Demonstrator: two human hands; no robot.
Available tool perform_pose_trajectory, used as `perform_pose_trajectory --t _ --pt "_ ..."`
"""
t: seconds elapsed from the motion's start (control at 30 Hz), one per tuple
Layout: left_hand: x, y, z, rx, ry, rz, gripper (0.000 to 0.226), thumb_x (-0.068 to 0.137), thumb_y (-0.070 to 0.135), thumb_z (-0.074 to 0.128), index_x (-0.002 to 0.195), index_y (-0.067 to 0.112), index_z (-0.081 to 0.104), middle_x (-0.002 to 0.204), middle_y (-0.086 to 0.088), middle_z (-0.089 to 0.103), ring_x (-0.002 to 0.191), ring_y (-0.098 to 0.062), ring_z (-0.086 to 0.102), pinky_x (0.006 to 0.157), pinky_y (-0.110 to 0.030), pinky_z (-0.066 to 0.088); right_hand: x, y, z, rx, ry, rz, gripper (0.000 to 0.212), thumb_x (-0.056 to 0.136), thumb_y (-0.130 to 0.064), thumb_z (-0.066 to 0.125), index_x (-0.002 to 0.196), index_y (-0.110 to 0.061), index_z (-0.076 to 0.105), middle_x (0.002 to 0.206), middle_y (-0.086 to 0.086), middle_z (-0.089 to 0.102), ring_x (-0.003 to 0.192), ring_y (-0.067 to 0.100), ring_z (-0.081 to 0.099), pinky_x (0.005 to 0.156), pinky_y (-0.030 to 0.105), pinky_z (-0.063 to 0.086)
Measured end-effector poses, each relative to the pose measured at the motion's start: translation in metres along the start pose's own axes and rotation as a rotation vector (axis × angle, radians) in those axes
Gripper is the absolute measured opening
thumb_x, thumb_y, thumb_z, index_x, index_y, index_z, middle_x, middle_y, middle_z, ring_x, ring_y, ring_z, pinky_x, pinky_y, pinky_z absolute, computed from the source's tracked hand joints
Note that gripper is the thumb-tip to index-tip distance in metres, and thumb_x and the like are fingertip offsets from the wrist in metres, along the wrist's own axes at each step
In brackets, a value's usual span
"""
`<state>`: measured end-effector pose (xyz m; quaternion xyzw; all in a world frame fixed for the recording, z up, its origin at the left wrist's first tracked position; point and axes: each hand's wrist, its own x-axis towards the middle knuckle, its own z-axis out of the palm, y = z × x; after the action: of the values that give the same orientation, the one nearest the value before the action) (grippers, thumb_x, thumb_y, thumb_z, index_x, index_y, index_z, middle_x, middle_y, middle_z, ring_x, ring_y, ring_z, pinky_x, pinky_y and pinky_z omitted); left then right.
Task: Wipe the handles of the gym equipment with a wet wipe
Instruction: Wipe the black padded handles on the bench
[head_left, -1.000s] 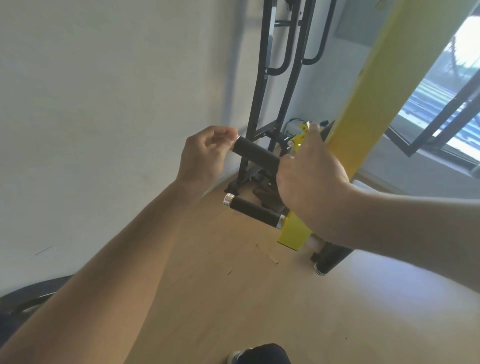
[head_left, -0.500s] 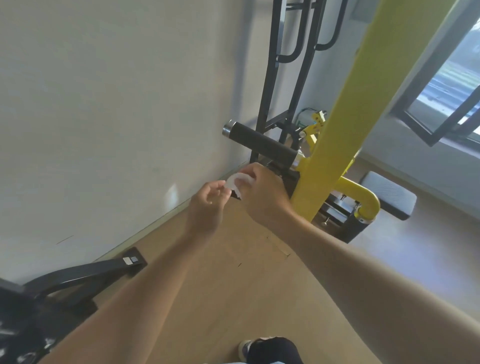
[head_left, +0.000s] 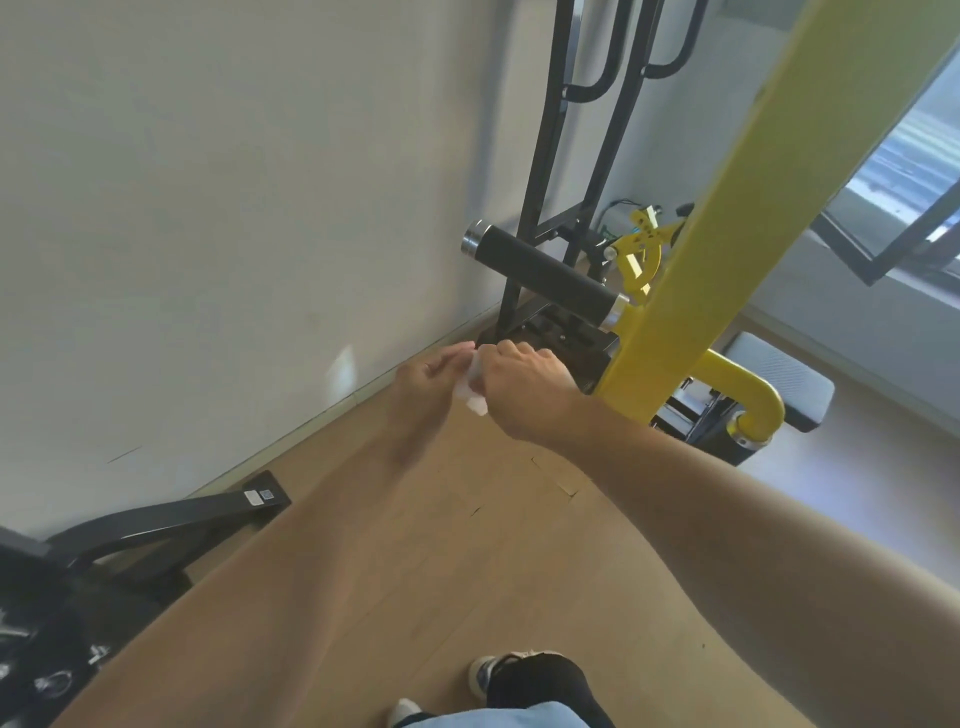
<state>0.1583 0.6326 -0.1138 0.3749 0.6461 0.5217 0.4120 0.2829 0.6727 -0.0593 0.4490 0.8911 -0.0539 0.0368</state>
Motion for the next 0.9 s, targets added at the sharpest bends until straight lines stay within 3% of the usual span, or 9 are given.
perform_pose_trajectory --t 0.13,0.23,0.33,0.4,0.5,0.57,0.7,0.77,0.9 --pt "0.001 -0.001 0.002 -0.008 0.017 0.0 0.026 0.099 0.03 0.06 0.12 0.021 0.072 0.099 0.023 0.07 0.083 0.024 0.061 0.075 -0.002 0.046 0.002 -0.003 0.004 -0.006 -0.038 0.084 0.034 0.099 -0.026 0.055 0.129 -0.014 0.046 0.117 0.003 0.061 0.099 0.02 0.057 0.094 0.04 0.041" --pt "0.005 0.0 0.004 0.021 0.036 0.017 0.025 0.099 0.026 0.061 0.119 0.016 0.072 0.101 0.011 0.072 0.076 0.024 0.06 0.067 0.004 0.042 -0.017 0.001 0.003 -0.369 -0.07 0.22 0.032 0.096 -0.026 0.054 0.124 -0.012 0.048 0.111 0.009 0.064 0.103 0.028 0.062 0.099 0.045 0.042" --pt "0.005 0.002 0.008 0.04 0.045 0.008 0.026 0.097 0.031 0.062 0.118 0.021 0.074 0.102 0.011 0.073 0.083 0.012 0.062 0.068 0.001 0.04 -0.028 0.006 0.0 -0.619 -0.139 0.277 0.032 0.101 -0.036 0.045 0.122 -0.012 0.05 0.107 0.011 0.065 0.104 0.031 0.063 0.105 0.051 0.038" --pt "0.005 0.003 0.011 0.038 0.051 0.002 0.026 0.097 0.03 0.062 0.119 0.02 0.074 0.104 0.012 0.073 0.082 0.015 0.06 0.067 0.004 0.04 -0.017 0.004 0.003 -0.479 -0.074 0.241 0.032 0.103 -0.037 0.041 0.121 -0.013 0.052 0.107 0.01 0.065 0.106 0.031 0.063 0.111 0.053 0.033" --pt "0.005 0.007 0.013 0.061 0.056 -0.015 0.025 0.097 0.028 0.062 0.117 0.02 0.075 0.114 0.008 0.075 0.093 0.003 0.064 0.069 0.003 0.042 0.001 -0.003 0.019 -0.174 0.086 0.076 0.025 0.1 -0.025 0.044 0.121 -0.011 0.051 0.103 0.005 0.06 0.099 0.025 0.061 0.101 0.042 0.043" --pt "0.004 0.009 0.013 0.075 0.056 -0.023 0.025 0.098 0.028 0.061 0.117 0.02 0.075 0.117 0.008 0.074 0.094 0.001 0.063 0.067 0.004 0.041 0.002 -0.002 0.02 -0.155 0.098 0.093 0.027 0.1 -0.024 0.046 0.123 -0.011 0.049 0.106 0.005 0.062 0.099 0.025 0.062 0.101 0.043 0.043" --pt "0.006 0.01 0.012 0.079 0.049 -0.022 0.027 0.098 0.031 0.061 0.12 0.021 0.073 0.108 0.01 0.071 0.093 0.001 0.06 0.08 -0.007 0.04 -0.034 0.01 -0.001 -0.857 -0.291 0.176 0.047 0.096 -0.034 0.054 0.134 -0.007 0.045 0.114 0.017 0.058 0.12 0.042 0.054 0.11 0.064 0.029" --pt "0.005 0.009 0.015 0.082 0.057 -0.015 0.028 0.099 0.031 0.06 0.121 0.021 0.072 0.108 0.01 0.07 0.094 -0.001 0.057 0.084 -0.011 0.04 -0.05 0.015 -0.009 -1.029 -0.369 0.124 0.052 0.095 -0.035 0.056 0.139 -0.009 0.044 0.118 0.017 0.055 0.127 0.046 0.047 0.112 0.068 0.023" --pt "0.002 0.01 0.02 0.078 0.072 0.003 0.028 0.098 0.029 0.061 0.12 0.018 0.073 0.118 0.009 0.073 0.103 -0.003 0.063 0.087 -0.011 0.045 -0.019 0.009 0.002 -0.649 -0.108 0.077 0.039 0.102 -0.031 0.041 0.134 -0.012 0.052 0.112 0.005 0.064 0.11 0.033 0.064 0.117 0.065 0.016"
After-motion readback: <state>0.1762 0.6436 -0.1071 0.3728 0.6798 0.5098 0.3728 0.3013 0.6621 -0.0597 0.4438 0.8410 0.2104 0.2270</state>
